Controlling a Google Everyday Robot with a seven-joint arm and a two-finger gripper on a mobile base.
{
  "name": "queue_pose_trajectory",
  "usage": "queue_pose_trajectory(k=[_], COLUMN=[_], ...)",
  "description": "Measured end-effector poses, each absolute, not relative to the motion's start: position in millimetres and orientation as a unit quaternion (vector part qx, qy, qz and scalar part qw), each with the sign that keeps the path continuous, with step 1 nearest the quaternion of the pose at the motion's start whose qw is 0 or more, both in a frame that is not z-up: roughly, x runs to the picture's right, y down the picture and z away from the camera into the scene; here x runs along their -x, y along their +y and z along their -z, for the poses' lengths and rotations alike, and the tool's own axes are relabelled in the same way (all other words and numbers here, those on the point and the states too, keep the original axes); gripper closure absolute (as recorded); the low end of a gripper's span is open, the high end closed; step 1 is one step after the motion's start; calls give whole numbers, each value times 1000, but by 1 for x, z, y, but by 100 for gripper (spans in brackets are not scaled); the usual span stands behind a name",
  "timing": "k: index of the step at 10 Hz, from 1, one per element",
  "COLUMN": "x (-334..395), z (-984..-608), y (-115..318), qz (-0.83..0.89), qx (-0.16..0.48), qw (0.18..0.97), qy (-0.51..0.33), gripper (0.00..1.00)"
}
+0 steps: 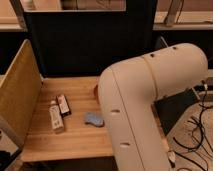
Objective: Place the ceramic cup in the ceramic bowl
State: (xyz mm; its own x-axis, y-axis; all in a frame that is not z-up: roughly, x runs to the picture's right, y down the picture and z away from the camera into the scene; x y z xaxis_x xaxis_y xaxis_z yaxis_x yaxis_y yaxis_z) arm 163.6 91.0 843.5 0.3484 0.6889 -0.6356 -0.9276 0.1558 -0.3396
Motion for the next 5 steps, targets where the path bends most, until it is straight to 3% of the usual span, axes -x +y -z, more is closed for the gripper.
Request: queue_pose_trajectory(k=[5], x=[-180], z=[-820], y=[22], qz=[-554], qx=[296], qw=[765], qy=[144], gripper=[100])
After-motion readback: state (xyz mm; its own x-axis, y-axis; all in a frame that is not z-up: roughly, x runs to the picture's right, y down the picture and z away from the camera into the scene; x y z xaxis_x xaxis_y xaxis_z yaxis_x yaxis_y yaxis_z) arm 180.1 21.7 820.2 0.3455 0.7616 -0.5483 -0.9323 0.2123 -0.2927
